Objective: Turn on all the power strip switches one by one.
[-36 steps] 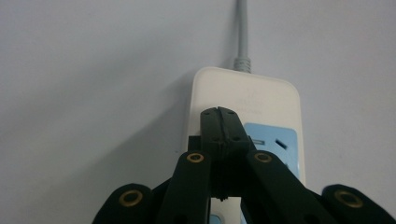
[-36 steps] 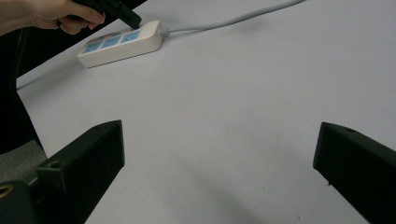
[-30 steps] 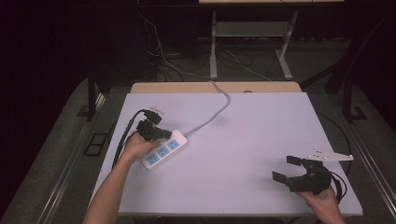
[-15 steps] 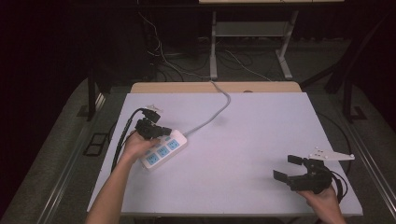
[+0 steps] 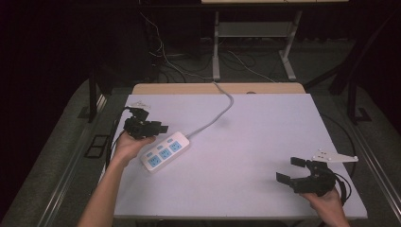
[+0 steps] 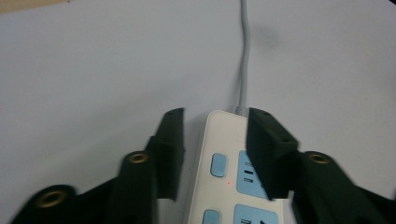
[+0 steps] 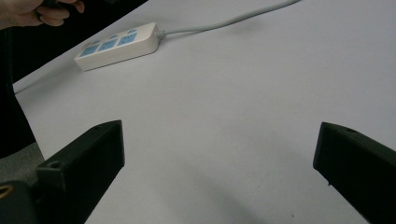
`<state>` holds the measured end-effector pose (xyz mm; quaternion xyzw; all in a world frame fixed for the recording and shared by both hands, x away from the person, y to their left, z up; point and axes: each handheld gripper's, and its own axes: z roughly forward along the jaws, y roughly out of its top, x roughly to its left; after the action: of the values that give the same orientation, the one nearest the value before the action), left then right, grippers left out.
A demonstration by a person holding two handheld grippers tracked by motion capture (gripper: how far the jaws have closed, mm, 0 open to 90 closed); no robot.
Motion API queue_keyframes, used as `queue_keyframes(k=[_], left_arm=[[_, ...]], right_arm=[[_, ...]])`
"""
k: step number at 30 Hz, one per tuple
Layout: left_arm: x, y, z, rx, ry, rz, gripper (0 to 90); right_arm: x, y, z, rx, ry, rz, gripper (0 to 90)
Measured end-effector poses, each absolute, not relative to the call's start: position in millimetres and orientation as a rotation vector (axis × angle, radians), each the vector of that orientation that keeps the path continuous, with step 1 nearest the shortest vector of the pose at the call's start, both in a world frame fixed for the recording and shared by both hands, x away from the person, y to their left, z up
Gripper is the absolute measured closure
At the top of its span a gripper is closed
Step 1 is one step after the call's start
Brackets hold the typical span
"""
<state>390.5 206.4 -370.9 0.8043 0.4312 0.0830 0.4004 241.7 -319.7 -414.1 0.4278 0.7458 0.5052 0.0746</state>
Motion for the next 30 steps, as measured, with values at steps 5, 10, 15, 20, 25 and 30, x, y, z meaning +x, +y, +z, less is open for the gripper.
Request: queue_keyframes(k=[5, 10, 15, 20, 25, 30], left_arm=[[378.6, 212.8, -364.5, 1.985, 1.127, 0.233, 19.3], [362.1, 218.8, -362.2, 1.971, 1.116, 0.224, 0.0], [341.9, 221.3, -359.4, 1.941, 1.094, 0.260, 0.0], [328.5, 223.5, -363.8, 1.929, 1.082, 0.265, 0.0], [316.8, 225.0, -369.3, 1.919, 1.080, 0.269, 0.0], [304.9, 223.3, -373.9, 1.905, 1.065, 0.272, 0.0]], right_arm=[[241.7, -319.3, -414.0, 1.284, 2.239, 1.520, 2.0], [241.5, -318.1, -413.8, 1.279, 2.243, 1.523, 2.0], [241.8, -317.4, -414.1, 1.278, 2.244, 1.522, 2.0], [241.3, -316.9, -414.1, 1.278, 2.245, 1.522, 2.0], [241.1, -317.0, -414.1, 1.276, 2.244, 1.524, 2.0], [241.1, -316.2, -414.3, 1.280, 2.251, 1.522, 2.0]])
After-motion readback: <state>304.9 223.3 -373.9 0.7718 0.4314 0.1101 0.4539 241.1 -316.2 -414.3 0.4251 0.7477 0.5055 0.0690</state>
